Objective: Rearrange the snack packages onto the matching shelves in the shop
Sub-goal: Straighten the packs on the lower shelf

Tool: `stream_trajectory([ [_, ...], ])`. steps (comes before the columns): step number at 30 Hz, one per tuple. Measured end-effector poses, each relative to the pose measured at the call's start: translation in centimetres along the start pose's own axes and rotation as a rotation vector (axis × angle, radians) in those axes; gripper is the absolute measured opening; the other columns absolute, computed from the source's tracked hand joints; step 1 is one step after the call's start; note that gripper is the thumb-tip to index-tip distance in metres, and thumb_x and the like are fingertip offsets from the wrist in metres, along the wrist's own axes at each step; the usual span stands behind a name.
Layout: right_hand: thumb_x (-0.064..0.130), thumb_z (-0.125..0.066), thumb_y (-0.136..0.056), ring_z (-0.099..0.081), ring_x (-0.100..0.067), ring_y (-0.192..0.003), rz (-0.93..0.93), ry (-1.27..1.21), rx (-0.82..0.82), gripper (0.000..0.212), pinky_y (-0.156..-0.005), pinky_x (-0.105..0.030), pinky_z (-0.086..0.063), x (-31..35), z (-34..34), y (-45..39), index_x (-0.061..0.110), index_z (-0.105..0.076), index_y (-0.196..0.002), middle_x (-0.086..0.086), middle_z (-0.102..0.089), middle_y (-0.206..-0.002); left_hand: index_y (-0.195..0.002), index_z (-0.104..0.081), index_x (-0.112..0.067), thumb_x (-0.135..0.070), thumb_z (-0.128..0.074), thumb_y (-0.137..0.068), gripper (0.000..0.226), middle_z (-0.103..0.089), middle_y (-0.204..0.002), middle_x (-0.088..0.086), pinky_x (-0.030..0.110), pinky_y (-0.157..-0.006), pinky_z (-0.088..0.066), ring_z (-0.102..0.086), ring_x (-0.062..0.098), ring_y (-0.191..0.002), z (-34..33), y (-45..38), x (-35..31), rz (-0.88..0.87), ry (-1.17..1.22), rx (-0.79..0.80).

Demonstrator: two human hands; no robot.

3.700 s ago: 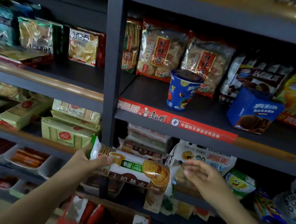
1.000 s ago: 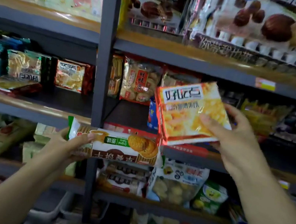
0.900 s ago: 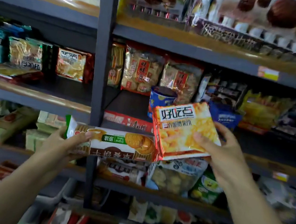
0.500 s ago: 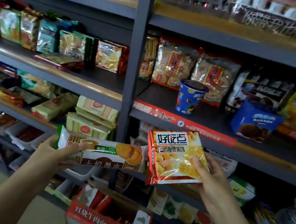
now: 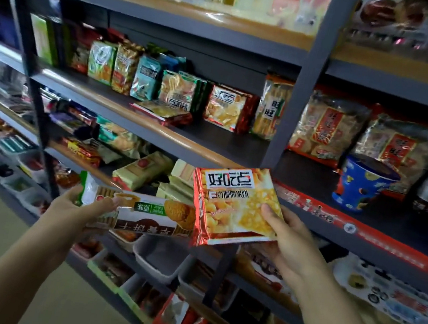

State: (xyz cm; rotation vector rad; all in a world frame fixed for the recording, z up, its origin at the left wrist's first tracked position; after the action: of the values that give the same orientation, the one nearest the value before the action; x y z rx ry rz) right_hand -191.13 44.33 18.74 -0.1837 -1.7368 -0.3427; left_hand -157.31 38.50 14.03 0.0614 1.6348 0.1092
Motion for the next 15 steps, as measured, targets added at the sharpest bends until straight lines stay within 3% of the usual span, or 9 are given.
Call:
stream_trajectory([
  [3, 0.017, -0.057, -0.093, -0.07, -0.012, -0.074, 0.076, -0.031, -0.029, 0.015, -0.062, -0.025, -0.058, 1.5, -5.3, -3.5, 0.013, -0.063, -0.106, -0.003, -0.072, -0.092, -0.125, -0.05, -0.011, -0.03, -0.078, -0.061, 0.073, -0.069, -0.104, 0.016, 0.043, -0.08, -0.053, -0.068, 0.033, -0.088, 2.3, -4.1, -0.2, 0.005, -0.026, 0.041],
  [5, 0.016, -0.057, -0.093, -0.069, -0.011, -0.074, 0.139, -0.053, -0.093, 0.016, -0.064, -0.027, -0.059, 3.0, -8.5, -6.6, 0.011, -0.062, -0.108, -0.003, -0.071, -0.093, -0.133, -0.043, -0.013, -0.04, -0.087, -0.054, 0.094, -0.065, -0.113, 0.015, 0.043, -0.082, -0.054, -0.068, 0.032, -0.091, 4.2, -7.2, -0.5, 0.011, -0.045, 0.074],
  [7, 0.017, -0.058, -0.094, -0.069, -0.014, -0.081, 0.212, -0.066, -0.179, 0.018, -0.072, -0.032, -0.059, 4.8, -11.2, -10.3, 0.011, -0.061, -0.11, -0.004, -0.07, -0.099, -0.131, -0.044, -0.015, -0.05, -0.088, -0.043, 0.104, -0.063, -0.117, 0.013, 0.045, -0.085, -0.053, -0.068, 0.031, -0.094, 6.4, -10.4, -1.2, 0.038, -0.07, 0.099],
  [9, 0.023, -0.061, -0.092, -0.067, -0.019, -0.096, 0.264, -0.04, -0.268, 0.023, -0.086, -0.041, -0.054, 6.4, -13.3, -13.8, 0.015, -0.059, -0.114, -0.003, -0.068, -0.109, -0.124, -0.047, -0.017, -0.052, -0.088, -0.044, 0.097, -0.061, -0.12, 0.011, 0.049, -0.089, -0.05, -0.065, 0.032, -0.097, 8.4, -13.2, -2.6, 0.036, -0.099, 0.117],
  [11, 0.027, -0.063, -0.09, -0.063, -0.02, -0.098, 0.264, -0.019, -0.373, 0.027, -0.09, -0.042, -0.052, 7.4, -14.2, -17.1, 0.016, -0.055, -0.113, 0.0, -0.065, -0.109, -0.123, -0.049, -0.015, -0.059, -0.088, -0.033, 0.107, -0.063, -0.12, 0.01, 0.049, -0.09, -0.05, -0.065, 0.033, -0.099, 10.0, -16.1, -4.1, -0.004, -0.103, 0.13],
  [13, 0.025, -0.062, -0.091, -0.063, -0.019, -0.088, 0.221, 0.012, -0.454, 0.021, -0.081, -0.036, -0.054, 7.7, -14.4, -19.8, 0.018, -0.051, -0.107, 0.001, -0.063, -0.099, -0.126, -0.049, -0.015, -0.062, -0.087, -0.026, 0.117, -0.065, -0.117, 0.012, 0.045, -0.085, -0.053, -0.069, 0.03, -0.094, 11.0, -18.5, -5.2, -0.027, -0.091, 0.146],
  [15, 0.024, -0.063, -0.09, -0.066, -0.021, -0.088, 0.139, 0.074, -0.492, 0.027, -0.08, -0.038, -0.056, 7.2, -14.5, -21.9, 0.016, -0.053, -0.113, -0.003, -0.066, -0.106, -0.129, -0.047, -0.012, -0.054, -0.089, -0.033, 0.113, -0.064, -0.118, 0.016, 0.035, -0.073, -0.055, -0.072, 0.024, -0.084, 11.3, -20.5, -5.6, -0.034, -0.056, 0.19],
])
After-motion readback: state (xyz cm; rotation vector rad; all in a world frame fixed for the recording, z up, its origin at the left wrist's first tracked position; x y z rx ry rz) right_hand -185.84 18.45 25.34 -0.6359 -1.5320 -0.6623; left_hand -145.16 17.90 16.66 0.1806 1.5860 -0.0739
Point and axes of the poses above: each hand's wrist, its own y-axis away from the middle knuckle, its own z-axis out of the back of the hand, x = y × z, the point moved 8 cm from there along -y, towards the middle knuckle
